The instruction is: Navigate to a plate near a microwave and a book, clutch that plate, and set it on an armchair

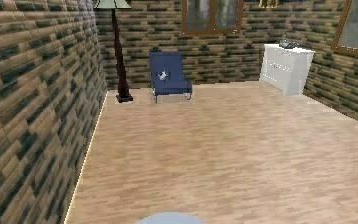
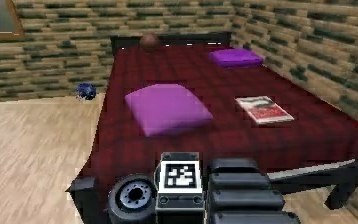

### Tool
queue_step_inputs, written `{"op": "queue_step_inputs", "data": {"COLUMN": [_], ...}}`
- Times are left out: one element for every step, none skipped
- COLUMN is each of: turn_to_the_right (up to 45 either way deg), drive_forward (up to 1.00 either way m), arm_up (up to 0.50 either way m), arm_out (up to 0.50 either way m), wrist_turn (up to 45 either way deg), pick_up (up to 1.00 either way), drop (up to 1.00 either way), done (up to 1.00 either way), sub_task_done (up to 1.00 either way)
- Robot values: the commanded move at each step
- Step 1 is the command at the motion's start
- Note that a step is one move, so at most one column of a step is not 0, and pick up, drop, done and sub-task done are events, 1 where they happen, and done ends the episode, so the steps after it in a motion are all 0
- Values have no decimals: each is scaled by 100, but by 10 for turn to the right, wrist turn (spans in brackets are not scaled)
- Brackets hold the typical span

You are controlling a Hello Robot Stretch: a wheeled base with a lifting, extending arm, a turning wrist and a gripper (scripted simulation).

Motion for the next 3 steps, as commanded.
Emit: {"op": "queue_step_inputs", "data": {"turn_to_the_right": [-90,0,240], "drive_forward": [0,45,0], "arm_up": [0,0,0], "arm_out": [0,0,0], "wrist_turn": [0,0,0], "pick_up": [0,0,0], "drop": [0,0,0], "done": [0,0,0], "sub_task_done": [0,0,0]}}
